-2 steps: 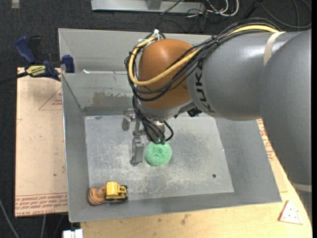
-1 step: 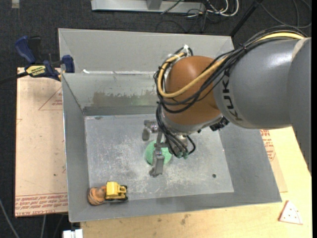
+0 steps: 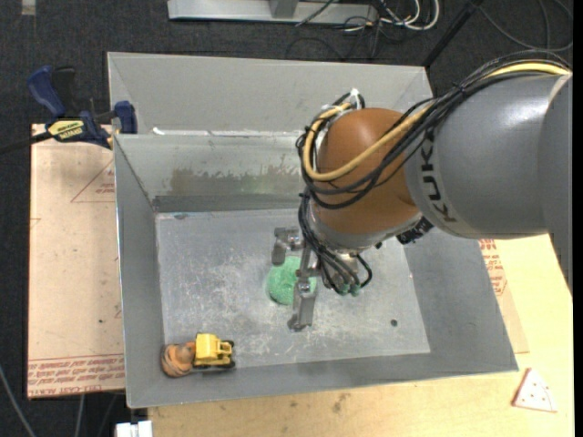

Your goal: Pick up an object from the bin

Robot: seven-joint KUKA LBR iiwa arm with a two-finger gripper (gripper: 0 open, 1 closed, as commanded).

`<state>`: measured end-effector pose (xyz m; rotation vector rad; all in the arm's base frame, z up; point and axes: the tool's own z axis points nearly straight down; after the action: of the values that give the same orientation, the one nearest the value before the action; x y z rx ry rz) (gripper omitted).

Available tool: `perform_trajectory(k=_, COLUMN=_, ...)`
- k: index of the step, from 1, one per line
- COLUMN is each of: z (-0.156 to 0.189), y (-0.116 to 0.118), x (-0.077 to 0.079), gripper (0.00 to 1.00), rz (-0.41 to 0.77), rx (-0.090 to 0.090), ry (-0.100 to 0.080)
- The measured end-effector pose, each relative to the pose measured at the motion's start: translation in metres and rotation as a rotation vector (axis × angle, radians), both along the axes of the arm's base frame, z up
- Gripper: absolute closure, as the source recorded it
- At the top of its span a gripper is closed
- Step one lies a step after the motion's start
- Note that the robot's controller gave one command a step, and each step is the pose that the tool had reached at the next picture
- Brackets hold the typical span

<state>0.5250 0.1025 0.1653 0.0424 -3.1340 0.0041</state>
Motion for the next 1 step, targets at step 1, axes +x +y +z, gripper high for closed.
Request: perform_trajectory(k=1, z=0.0099, y=-0.0192, x=0.0575, gripper=0.00, rz=0.048, rx=0.006, ry=-0.010)
